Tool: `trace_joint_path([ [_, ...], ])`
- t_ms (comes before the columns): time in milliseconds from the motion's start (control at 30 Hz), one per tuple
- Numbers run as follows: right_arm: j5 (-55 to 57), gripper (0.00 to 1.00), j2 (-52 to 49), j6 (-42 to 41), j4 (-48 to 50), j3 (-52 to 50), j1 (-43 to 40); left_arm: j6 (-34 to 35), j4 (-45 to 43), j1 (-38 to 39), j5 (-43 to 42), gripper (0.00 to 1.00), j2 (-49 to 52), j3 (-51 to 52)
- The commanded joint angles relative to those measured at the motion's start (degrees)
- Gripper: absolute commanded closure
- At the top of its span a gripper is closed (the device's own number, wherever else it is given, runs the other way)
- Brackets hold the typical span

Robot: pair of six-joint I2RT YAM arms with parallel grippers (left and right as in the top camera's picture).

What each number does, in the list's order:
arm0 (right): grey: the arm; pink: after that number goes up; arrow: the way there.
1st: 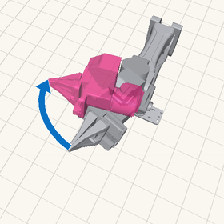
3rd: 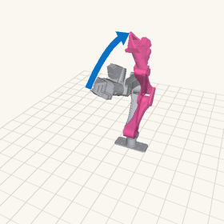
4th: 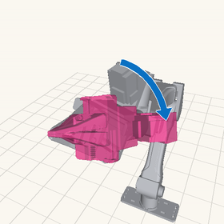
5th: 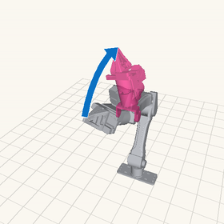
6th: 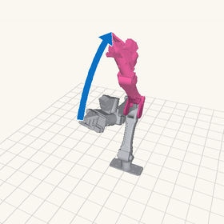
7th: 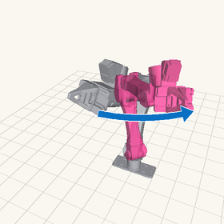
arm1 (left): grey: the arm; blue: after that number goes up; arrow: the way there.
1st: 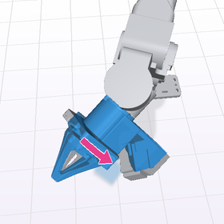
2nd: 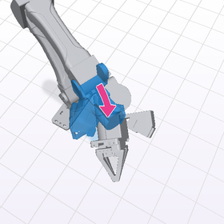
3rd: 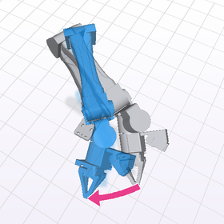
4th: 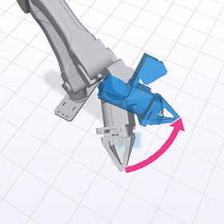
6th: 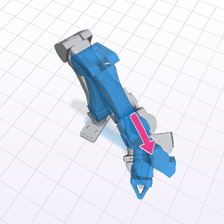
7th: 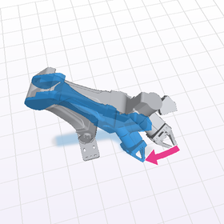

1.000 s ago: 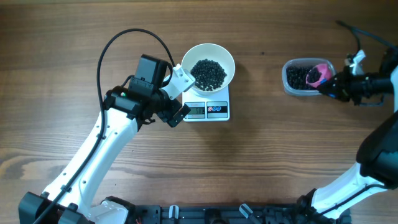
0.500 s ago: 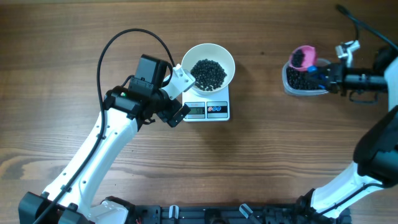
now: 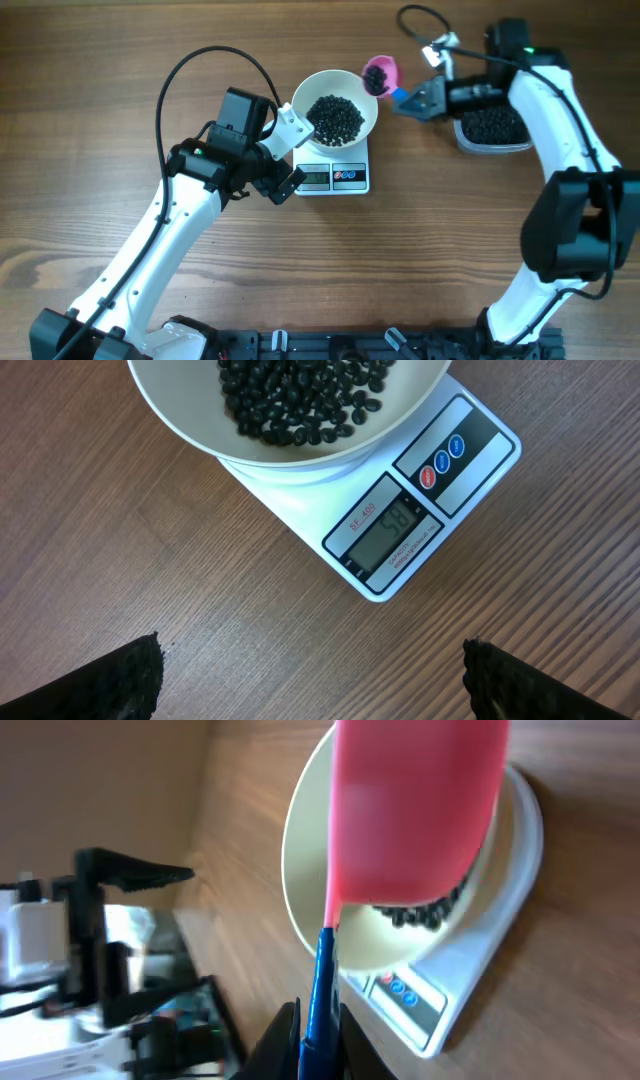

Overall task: Scoop item into bowl and weigh 150g on scale
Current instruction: 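Carry the scoop over the white bowl and tip beans in, then return the scoop to the bean tub and scoop more beans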

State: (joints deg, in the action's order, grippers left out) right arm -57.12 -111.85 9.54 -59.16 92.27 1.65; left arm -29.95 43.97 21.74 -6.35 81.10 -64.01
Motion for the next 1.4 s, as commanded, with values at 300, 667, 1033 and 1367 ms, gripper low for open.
trace_joint_path([
  [300,40.1,0.96,1.8,12.6,1.6,7.5,17.4,-1.1,0.0,-0.1,-0.9,0.0,-0.5,0.2],
  [667,44.2,0.96,1.8,34.1,2.8,7.5,18.4,-1.1,0.0,-0.1,-0.9,0.0,-0.5,0.2],
  [1033,46.8,0.96,1.8,41.9,5.7,7.5,18.4,-1.1,0.0,-0.1,-0.9,0.0,-0.5,0.2],
  [1367,48.5,0.96,1.9,42.7,9.0,7.5,17.3,-1.1,0.0,-0.1,-0.9,0.0,-0.5,0.2],
])
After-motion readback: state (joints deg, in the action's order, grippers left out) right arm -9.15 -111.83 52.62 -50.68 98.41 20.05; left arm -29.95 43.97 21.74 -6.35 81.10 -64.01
